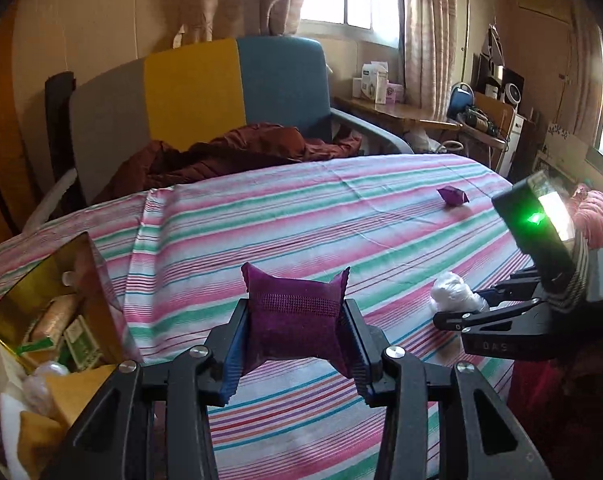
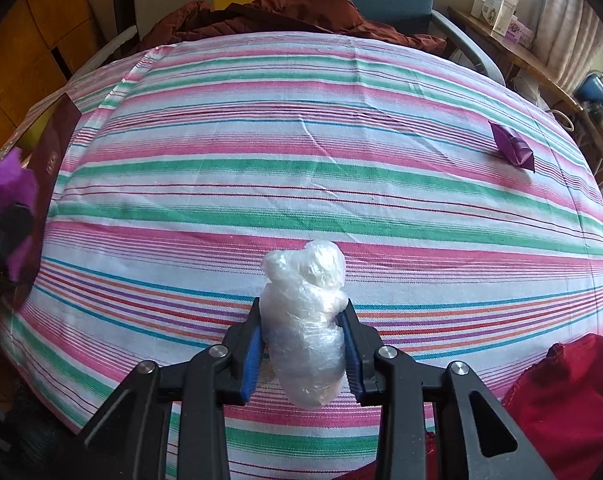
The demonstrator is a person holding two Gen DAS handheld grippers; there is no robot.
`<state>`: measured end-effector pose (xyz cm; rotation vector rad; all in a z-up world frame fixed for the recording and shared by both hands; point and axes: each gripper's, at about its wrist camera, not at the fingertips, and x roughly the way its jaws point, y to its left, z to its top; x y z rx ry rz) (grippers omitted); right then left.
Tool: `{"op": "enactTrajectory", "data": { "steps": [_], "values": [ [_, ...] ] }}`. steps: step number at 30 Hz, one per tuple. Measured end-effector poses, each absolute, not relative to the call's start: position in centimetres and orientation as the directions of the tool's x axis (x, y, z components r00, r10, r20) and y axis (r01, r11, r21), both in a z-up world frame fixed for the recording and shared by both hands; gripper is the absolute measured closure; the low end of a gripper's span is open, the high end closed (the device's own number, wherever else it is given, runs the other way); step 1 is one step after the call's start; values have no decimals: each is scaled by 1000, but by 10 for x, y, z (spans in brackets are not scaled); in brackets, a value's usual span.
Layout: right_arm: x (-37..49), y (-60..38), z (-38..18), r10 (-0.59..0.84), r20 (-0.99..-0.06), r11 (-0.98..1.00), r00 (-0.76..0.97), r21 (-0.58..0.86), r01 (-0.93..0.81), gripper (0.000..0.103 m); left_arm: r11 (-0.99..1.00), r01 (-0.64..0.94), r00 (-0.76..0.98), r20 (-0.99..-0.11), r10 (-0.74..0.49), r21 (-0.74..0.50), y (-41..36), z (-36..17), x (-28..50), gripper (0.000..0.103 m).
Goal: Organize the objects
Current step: 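Carry the purple wrapper and cotton ball into the gold tray and release both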
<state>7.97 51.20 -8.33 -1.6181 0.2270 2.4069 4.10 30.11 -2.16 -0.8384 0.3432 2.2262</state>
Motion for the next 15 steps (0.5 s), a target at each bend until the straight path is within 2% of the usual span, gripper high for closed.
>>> {"op": "enactTrajectory", "data": {
  "steps": [15],
  "values": [
    [81, 506, -83, 97, -927, -968, -362, -2, -253, 68, -721, -690, -532, -638, 558, -56, 263, -3, 44, 58]
  ]
}}
